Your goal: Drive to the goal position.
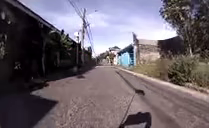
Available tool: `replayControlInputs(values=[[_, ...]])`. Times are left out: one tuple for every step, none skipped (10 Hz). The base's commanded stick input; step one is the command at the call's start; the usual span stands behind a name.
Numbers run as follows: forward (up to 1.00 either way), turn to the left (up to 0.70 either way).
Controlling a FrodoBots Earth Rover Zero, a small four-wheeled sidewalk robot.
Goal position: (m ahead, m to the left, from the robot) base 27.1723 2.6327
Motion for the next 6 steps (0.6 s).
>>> replayControlInputs(values=[[1.0,0.0],[1.0,0.0],[1.0,0.0],[1.0,0.0],[1.0,0.0],[1.0,0.0]])
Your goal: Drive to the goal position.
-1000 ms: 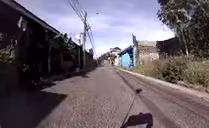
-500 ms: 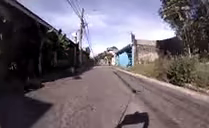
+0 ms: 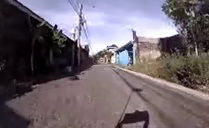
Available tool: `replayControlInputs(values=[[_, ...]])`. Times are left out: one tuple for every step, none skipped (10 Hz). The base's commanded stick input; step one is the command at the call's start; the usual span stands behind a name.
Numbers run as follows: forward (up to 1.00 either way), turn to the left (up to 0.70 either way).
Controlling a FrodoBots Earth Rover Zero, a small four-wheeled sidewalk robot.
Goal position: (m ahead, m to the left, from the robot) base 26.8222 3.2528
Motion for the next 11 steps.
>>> replayControlInputs(values=[[1.0,0.0],[1.0,0.0],[1.0,0.0],[1.0,0.0],[1.0,0.0],[1.0,0.0],[1.0,0.0],[1.0,0.0],[1.0,0.0],[1.0,0.0],[1.0,0.0]])
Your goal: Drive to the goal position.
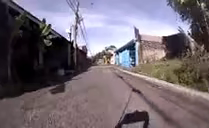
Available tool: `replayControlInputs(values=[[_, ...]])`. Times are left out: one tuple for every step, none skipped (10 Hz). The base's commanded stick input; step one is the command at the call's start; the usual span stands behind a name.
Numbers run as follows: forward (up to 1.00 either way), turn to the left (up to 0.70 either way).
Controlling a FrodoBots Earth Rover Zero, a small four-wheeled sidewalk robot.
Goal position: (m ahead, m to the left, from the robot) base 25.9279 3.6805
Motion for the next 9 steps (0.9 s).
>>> replayControlInputs(values=[[1.0,0.0],[1.0,0.0],[1.0,0.0],[1.0,0.0],[1.0,0.0],[1.0,0.0],[1.0,0.0],[1.0,0.0],[1.0,0.0]])
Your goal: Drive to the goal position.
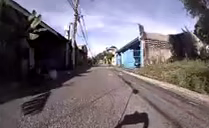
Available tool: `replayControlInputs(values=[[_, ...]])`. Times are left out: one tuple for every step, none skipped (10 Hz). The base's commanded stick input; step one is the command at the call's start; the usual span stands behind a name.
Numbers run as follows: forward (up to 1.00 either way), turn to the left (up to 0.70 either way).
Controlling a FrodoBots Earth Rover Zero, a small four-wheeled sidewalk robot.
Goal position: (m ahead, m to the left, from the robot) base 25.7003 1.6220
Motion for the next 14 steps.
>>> replayControlInputs(values=[[1.0,0.0],[1.0,0.0],[1.0,0.0],[1.0,0.0],[1.0,0.0],[1.0,0.0],[1.0,0.0],[1.0,0.0],[1.0,0.0],[1.0,0.0],[1.0,0.0],[1.0,0.0],[1.0,0.0],[1.0,0.0]])
